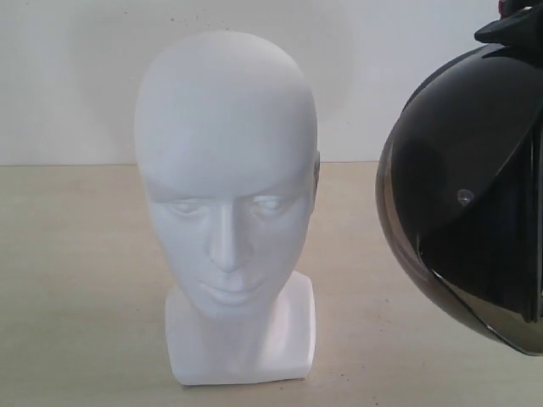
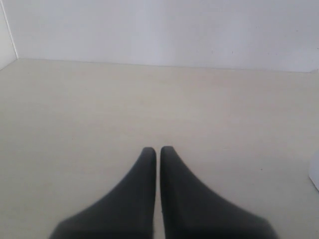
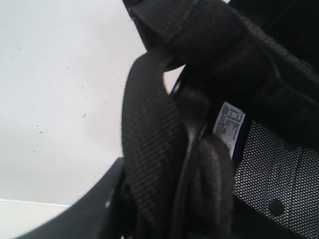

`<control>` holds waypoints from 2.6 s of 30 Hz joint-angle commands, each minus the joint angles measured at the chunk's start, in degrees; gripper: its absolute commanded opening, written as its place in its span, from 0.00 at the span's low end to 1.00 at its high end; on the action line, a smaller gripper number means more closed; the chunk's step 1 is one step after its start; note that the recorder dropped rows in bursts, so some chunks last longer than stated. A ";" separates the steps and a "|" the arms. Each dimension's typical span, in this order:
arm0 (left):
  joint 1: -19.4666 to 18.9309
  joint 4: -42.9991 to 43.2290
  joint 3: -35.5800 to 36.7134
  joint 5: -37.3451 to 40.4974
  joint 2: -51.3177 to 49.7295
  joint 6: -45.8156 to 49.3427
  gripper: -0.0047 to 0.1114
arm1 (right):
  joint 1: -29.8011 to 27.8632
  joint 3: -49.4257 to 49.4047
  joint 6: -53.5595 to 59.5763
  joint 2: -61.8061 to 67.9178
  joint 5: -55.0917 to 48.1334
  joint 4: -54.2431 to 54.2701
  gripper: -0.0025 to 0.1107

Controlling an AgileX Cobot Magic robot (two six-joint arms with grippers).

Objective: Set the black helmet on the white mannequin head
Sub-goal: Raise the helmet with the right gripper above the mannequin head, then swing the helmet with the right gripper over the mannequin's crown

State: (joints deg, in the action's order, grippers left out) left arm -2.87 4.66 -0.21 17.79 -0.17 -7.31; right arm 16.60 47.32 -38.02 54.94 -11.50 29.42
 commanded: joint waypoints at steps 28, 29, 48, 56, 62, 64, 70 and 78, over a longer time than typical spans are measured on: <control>0.08 0.32 0.21 -0.17 0.17 0.02 0.08 | -1.24 -12.49 -62.00 7.18 62.08 -37.22 0.02; 0.08 0.32 0.21 -0.17 0.17 0.02 0.08 | -2.22 -12.49 -63.09 7.66 63.56 -37.22 0.02; 0.08 0.32 0.21 -0.17 0.17 0.02 0.08 | -15.48 -11.16 -82.33 8.63 80.65 -39.04 0.02; 0.08 0.32 0.21 -0.17 0.17 0.02 0.08 | -15.48 -9.77 -82.33 8.63 81.46 -37.46 0.02; 0.08 0.32 0.21 -0.17 0.17 0.02 0.08 | -15.48 -3.25 -82.33 11.70 81.46 -40.44 0.02; 0.08 0.32 0.21 -0.17 0.17 0.02 0.08 | -15.22 -1.35 -82.33 12.86 81.46 -40.44 0.02; 0.08 0.32 0.21 -0.17 0.17 0.02 0.08 | -9.43 3.49 -80.30 16.99 81.37 -40.44 0.02; 0.08 0.32 0.21 -0.17 0.17 0.02 0.08 | -3.34 10.84 -75.85 25.36 81.46 -40.45 0.02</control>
State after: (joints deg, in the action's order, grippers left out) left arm -2.87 4.66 -0.21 17.79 -0.17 -7.31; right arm 12.58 54.41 -115.36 78.58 64.74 -13.45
